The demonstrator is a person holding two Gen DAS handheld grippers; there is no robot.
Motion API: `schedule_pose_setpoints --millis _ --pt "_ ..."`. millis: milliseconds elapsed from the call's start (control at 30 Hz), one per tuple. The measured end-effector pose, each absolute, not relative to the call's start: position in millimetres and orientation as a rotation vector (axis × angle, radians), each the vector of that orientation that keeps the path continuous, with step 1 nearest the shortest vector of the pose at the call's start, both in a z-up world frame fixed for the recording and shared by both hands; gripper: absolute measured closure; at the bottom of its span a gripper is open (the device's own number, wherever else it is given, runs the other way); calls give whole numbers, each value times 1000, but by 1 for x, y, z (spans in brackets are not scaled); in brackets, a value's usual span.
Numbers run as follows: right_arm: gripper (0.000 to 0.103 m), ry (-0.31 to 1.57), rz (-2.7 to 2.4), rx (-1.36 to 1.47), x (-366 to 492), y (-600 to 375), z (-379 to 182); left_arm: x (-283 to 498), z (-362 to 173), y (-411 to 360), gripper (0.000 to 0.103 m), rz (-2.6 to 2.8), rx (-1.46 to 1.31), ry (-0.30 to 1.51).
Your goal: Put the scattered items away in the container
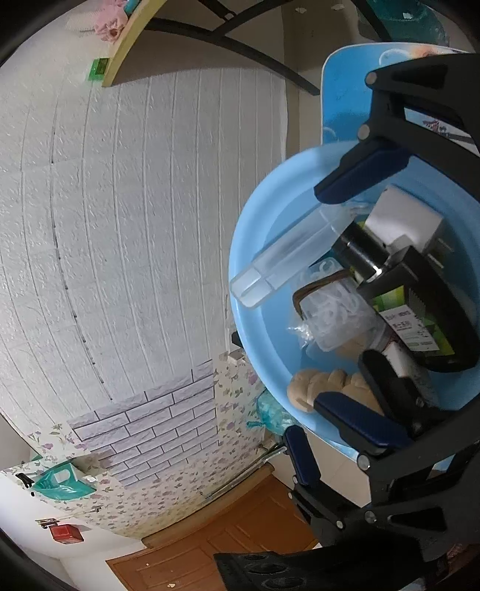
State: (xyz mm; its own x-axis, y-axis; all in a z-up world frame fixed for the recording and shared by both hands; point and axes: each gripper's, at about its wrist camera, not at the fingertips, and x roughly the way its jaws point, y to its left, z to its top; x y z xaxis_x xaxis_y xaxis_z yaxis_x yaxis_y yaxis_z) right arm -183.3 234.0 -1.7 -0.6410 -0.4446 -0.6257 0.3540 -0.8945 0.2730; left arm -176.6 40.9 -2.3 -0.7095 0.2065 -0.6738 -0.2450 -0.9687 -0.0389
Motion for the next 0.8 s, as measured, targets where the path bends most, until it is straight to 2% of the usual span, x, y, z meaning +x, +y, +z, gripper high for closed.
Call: schedule_pose_setpoints --millis 300,467,800 --pt "0 -169 -2538 994 -160 244 13 -161 6 22 0 2730 -1139 -3" --pt "0 -137 -2556 979 -140 244 24 -145 16 21 0 2735 -1126 21" --pt "0 -127 -2586 947 -98 250 46 -98 35 2 0 2774 -1092 -73"
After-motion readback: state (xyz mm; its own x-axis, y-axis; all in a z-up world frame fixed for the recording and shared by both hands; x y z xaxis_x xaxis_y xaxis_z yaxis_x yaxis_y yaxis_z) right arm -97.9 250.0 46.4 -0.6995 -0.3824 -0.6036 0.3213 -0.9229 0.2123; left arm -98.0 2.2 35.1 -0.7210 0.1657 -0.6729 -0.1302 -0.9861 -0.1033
